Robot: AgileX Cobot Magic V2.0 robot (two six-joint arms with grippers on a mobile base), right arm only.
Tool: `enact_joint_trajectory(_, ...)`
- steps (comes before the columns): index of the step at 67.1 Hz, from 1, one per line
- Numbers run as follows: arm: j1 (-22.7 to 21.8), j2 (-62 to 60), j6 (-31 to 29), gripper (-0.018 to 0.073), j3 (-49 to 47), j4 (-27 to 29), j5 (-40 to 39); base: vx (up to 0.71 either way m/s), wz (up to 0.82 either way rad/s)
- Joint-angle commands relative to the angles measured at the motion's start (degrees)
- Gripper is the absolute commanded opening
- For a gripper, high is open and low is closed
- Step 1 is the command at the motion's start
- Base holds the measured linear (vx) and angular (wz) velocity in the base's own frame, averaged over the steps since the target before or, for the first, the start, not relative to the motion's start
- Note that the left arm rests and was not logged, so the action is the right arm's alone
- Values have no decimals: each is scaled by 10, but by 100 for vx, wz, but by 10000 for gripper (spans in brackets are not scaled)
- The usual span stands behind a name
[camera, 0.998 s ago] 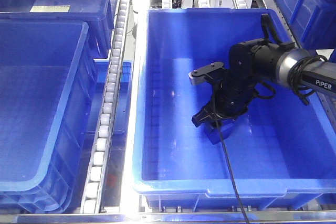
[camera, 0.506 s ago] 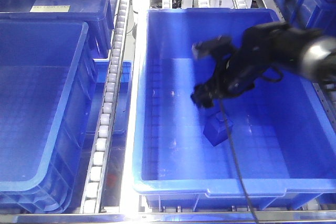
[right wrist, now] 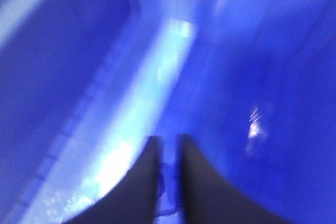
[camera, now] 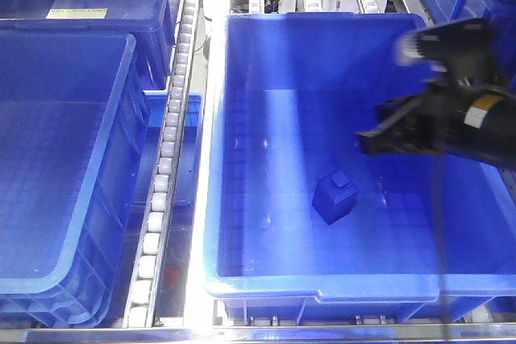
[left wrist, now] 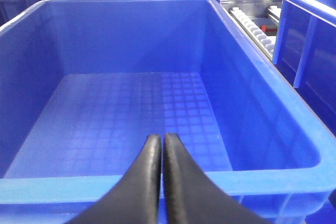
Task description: Pour parts from conveyor to right shelf
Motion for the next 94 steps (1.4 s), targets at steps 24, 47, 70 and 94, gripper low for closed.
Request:
enact_joint_trajectory(24, -2, -283, -6, -10, 172, -14, -146, 0, 0)
enact_joint_trajectory(47, -2, -478, -5, -10, 282, -16, -148, 0, 0)
enact_joint_trajectory(70, -2, -493, -6, -10, 294, -16, -95, 0, 0)
enact_joint_trajectory(94, -156, -511, -42, -10, 294, -29, -44, 0, 0)
